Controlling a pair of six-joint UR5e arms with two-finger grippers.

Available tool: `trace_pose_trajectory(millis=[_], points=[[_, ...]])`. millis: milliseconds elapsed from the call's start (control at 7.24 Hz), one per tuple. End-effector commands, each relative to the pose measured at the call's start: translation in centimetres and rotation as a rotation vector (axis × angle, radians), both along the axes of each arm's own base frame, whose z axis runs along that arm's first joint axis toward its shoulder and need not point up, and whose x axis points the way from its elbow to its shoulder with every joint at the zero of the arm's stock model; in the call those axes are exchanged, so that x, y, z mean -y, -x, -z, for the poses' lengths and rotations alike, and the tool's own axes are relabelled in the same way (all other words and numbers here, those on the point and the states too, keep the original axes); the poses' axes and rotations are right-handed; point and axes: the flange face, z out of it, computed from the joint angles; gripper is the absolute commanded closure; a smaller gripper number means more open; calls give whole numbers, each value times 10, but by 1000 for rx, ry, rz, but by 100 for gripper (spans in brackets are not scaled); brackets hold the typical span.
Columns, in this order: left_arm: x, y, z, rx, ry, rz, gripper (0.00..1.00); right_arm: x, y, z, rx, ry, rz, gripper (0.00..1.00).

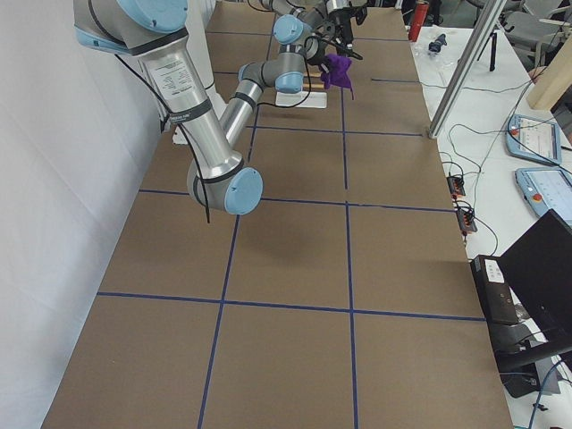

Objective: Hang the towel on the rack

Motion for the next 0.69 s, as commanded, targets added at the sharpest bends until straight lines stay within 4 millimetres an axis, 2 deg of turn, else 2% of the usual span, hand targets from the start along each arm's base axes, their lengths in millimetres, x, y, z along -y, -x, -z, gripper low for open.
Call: trace_pose_trajectory(millis=[0, 138, 553], points=[[-1, 1, 2, -2, -3, -4, 94, 0, 0, 0, -1, 1, 0, 100], [-2, 1, 2, -1, -5, -7, 100, 0, 0, 0, -1, 1, 0, 100], [-3, 2, 3, -4, -7, -10, 100, 1, 0, -2, -9, 7, -2, 100]])
